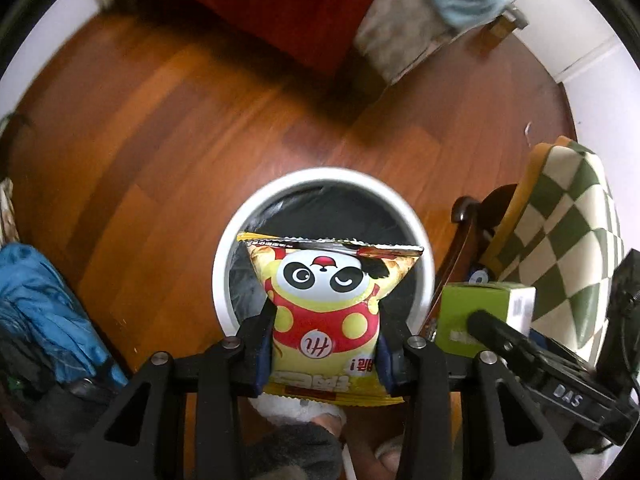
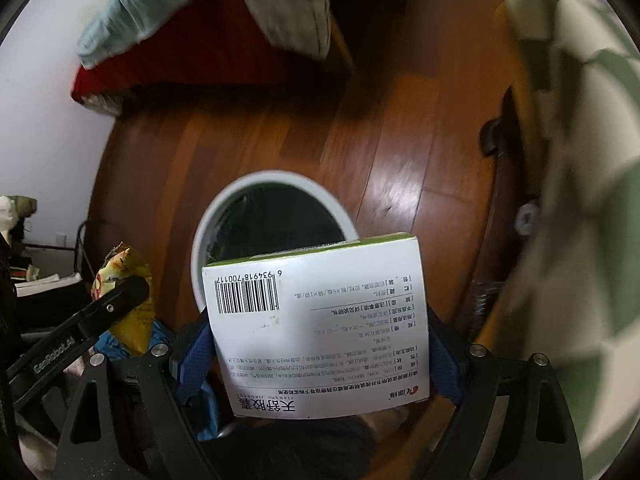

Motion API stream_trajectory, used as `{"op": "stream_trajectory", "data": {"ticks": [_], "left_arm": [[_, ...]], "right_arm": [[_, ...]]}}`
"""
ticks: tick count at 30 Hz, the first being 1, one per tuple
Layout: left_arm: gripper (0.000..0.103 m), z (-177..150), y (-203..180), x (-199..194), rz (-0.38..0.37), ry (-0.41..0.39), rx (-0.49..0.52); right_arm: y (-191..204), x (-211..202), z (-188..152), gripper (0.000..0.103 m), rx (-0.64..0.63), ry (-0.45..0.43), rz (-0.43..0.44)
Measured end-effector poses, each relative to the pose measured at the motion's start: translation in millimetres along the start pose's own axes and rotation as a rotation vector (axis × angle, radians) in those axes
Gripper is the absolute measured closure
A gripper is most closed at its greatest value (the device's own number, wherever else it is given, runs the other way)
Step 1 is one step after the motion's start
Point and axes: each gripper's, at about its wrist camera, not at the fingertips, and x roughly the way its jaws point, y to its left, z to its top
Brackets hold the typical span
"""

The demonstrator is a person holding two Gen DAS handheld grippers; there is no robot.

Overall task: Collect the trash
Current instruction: 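Carry both items over the white bin and open both tools to drop them, then move both tools back over the checkered table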

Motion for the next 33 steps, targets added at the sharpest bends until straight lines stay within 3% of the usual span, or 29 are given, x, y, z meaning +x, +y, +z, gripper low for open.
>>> {"op": "stream_trajectory", "data": {"ticks": [3, 5, 7, 11, 17, 23, 33], "left_arm": [[0.057, 7.6, 8.0, 17.2, 0.005, 0.043, -0.012], [0.019, 9.3, 18.4, 17.8, 0.002, 0.045, -0.033], [0.004, 10.3, 24.4, 15.5, 0.009, 0.030, -0.039], [0.004, 6.6, 30.0, 8.4, 0.084, 0.005, -0.031], [0.004, -3.4, 33.0, -4.9, 0.211, -0.061, 0.002], [0.004, -15.0, 32.6, -7.7, 0.243, -0.072, 0.020], [0.004, -37.1, 17.2, -27.2, 0.247, -0.096, 0.047]], "right_arm": [[7.5, 30.8, 9.3, 0.013, -0.011, 0.033, -0.012], [9.7, 45.7, 12.7, 0.010, -0.012, 0.062, -0.007], [10.5, 61.3, 18.3, 0.010, -0.013, 0.109, -0.010], [11.7, 64.9, 22.5, 0.000, -0.043, 0.110, -0.042], [11.6, 57.3, 8.6, 0.000, -0.088, 0.094, -0.142], [8.6, 52.4, -13.0, 0.000, -0.118, 0.095, -0.214], [12.2, 30.2, -34.8, 0.000, -0.132, 0.062, -0.215]]}}
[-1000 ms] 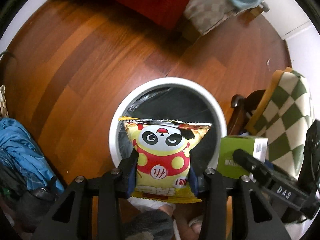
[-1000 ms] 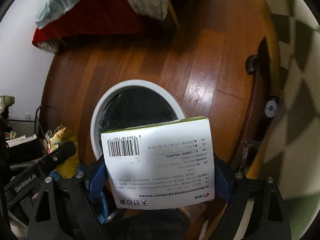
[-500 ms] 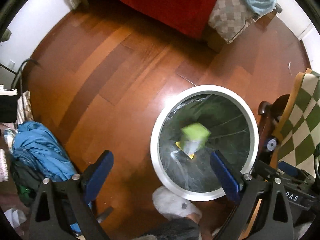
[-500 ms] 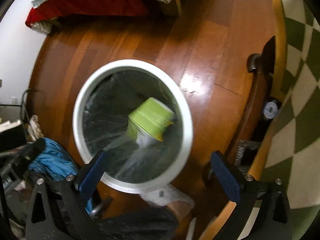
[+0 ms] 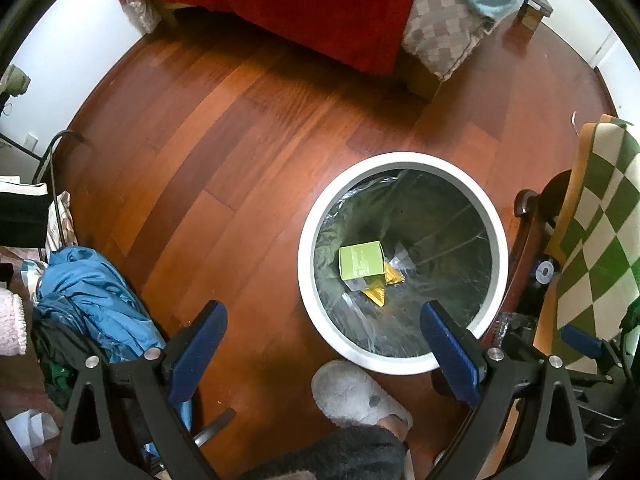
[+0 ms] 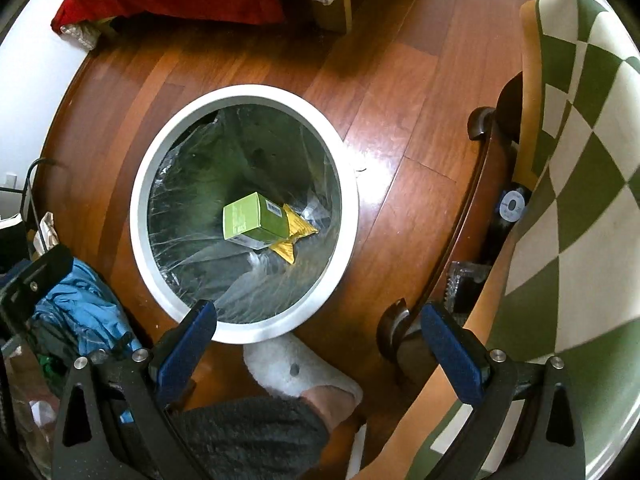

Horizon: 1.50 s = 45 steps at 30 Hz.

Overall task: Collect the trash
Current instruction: 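Move both tools back over the checkered table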

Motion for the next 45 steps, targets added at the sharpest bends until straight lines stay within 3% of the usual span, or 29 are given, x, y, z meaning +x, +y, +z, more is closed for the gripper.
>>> {"op": "stream_trajectory", "data": {"ticks": [15, 31, 34, 38, 42, 45], "left_arm": [[0.004, -37.1, 8.1, -110.0, -0.010, -0.148, -0.020], [0.004, -90.0, -1.4, -227.8, 0.015, -0.311, -0.004], [0.004, -98.6, -18.6, -241.7, 0.052, -0.329, 0.021], [0.004, -109.8, -53.4, -251.3, 0.046, -0.356, 0.074], [0.004, -119.4, -110.3, -244.6, 0.007, -0.358, 0.161], [0.004, -130.6, -174.1, -224.7, -0.019, -0.323, 0.267]], "right_arm": [[-3.1, -108.0, -38.9, 0.000, -0.062, -0.148, 0.051], [-26.4, -246.9, -109.4, 0.000, -0.055, -0.349, 0.207], [-42.9, -261.7, -127.0, 0.000, -0.023, -0.366, 0.273], [-81.9, -271.9, -154.6, 0.000, 0.062, -0.380, 0.314], [-143.4, -276.9, -184.7, 0.000, 0.196, -0.393, 0.302], [-203.2, -279.3, -210.0, 0.000, 0.311, -0.399, 0.259]]}}
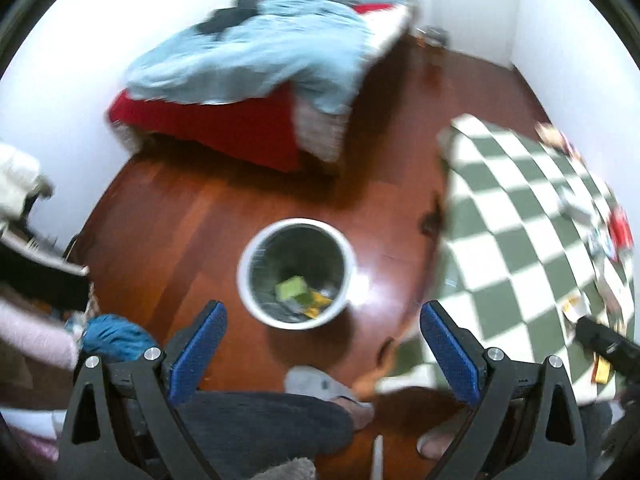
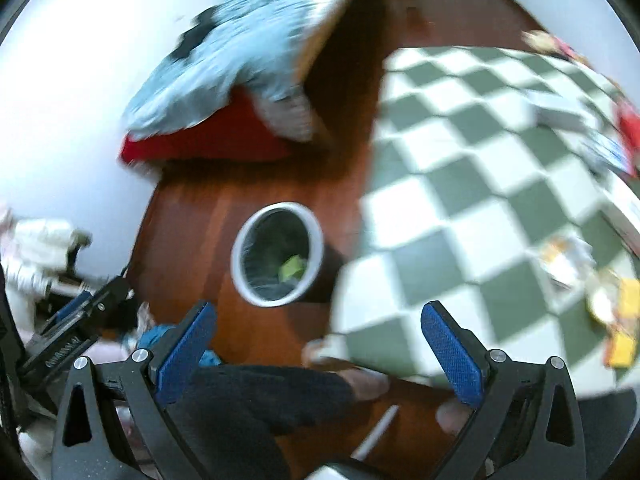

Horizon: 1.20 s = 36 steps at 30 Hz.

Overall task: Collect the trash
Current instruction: 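Move both tools back over the checkered table, then grasp the crumpled wrapper with the left tool while the right tool grasps the gold cigarette box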

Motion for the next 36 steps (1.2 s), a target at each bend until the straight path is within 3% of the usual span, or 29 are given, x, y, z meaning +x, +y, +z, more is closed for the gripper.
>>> {"op": "stream_trajectory", "data": {"ticks": [8, 12, 13, 14, 15, 22, 23, 24, 33, 36], "left_arm": [[0.004, -12.4, -159.4, 49.1, -0.119, 0.099, 0.212], [0.004, -22.3, -210.8, 72.0, -0.136, 0.150, 0.297], [0.004, -25.7, -223.9, 78.2, -0.147, 0.170, 0.323], [0.004, -28.0, -230.5, 80.7, -0.156, 0.181, 0.340], [0.004, -30.2, -238.6, 83.0, -0.167, 0.191, 0.360], [0.006, -37.2, -286.2, 82.4, -0.264, 0.191, 0.477], [0.006, -37.3, -290.8, 81.5, -0.279, 0.190, 0.485], [0.006, -37.7, -295.6, 80.0, -0.290, 0.188, 0.495], [0.008, -34.1, -339.3, 99.5, -0.332, 0.222, 0.601], [0.025, -32.9, -348.8, 109.2, -0.346, 0.233, 0.603]], "right_arm": [[-185.6, -44.4, -13.5, 0.000, 0.278, -0.021, -0.263], [-256.6, -43.9, -30.0, 0.001, 0.362, 0.002, -0.361], [-272.4, -39.3, -34.6, 0.004, 0.379, 0.013, -0.370], [-282.5, -35.4, -36.3, 0.014, 0.386, 0.025, -0.377], [-290.5, -29.7, -38.0, 0.024, 0.389, 0.039, -0.391], [-301.3, -9.0, -41.9, 0.026, 0.308, 0.049, -0.439], [-301.3, -10.2, -42.0, 0.031, 0.291, 0.046, -0.456], [-301.3, -11.8, -41.8, 0.044, 0.277, 0.043, -0.471], [-329.7, -40.6, -55.3, 0.043, 0.361, 0.036, -0.450], [-326.2, -37.0, -55.7, 0.038, 0.333, 0.055, -0.457]]}}
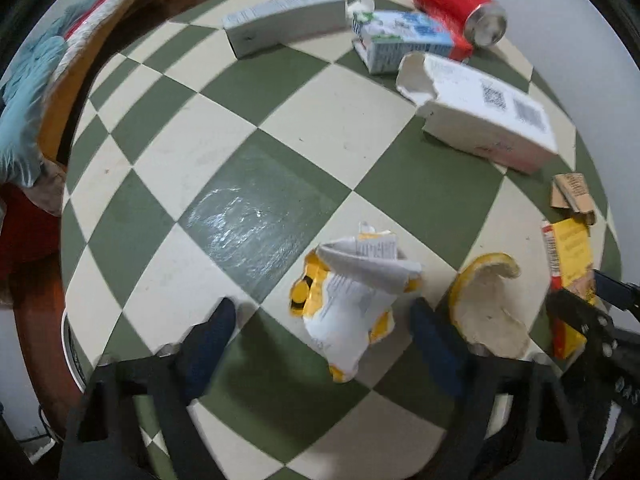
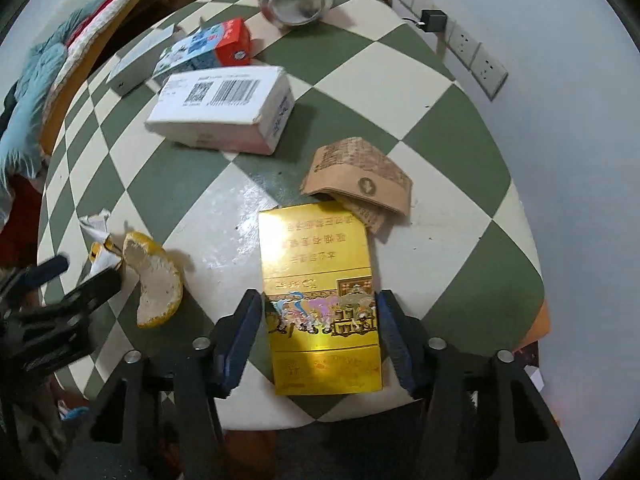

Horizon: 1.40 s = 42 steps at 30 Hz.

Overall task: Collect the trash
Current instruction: 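Grasp the crumpled wrapper with the left tool while the right tool grasps the gold cigarette box, then carry both items over the white bin and open both tools to drop them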

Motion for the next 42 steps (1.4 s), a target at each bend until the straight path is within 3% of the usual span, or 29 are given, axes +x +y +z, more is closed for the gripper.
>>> {"op": "stream_trajectory", "data": {"ticks": [3, 4, 10, 18, 27, 33, 42], "left_arm": [[0.042, 3.1, 1.3, -1.6, -0.010, -0.014, -0.023], [0.053, 2.8, 1.1, -3.3, -0.009, -0.027, -0.026], [0.061, -3.8, -10.4, -7.9, 0.020, -0.053, -0.011], [0.062, -18.6, -1.7, -22.3, 0.069, -0.078, -0.054], [0.062, -33.7, 31.8, -83.5, 0.113, -0.182, -0.144], [0.062, -31.4, 64.7, -129.2, 0.118, -0.271, -0.201], [0.062, -44.6, 129.2, -191.1, 0.134, -0.382, -0.295]], "right_arm": [[13.8, 5.1, 1.2, 0.037, -0.035, 0.003, -0.053], [17.7, 6.9, 1.3, 0.037, -0.041, 0.000, -0.063], [35.7, 10.3, 2.1, 0.045, -0.055, -0.053, -0.107], [35.6, 3.6, 2.6, 0.045, -0.035, -0.054, -0.076], [50.8, -26.9, 8.8, 0.045, -0.030, -0.141, -0.049], [77.4, -63.7, 19.6, 0.045, -0.073, -0.218, -0.014], [148.0, -130.3, 29.5, 0.045, -0.179, -0.337, 0.087]]}}
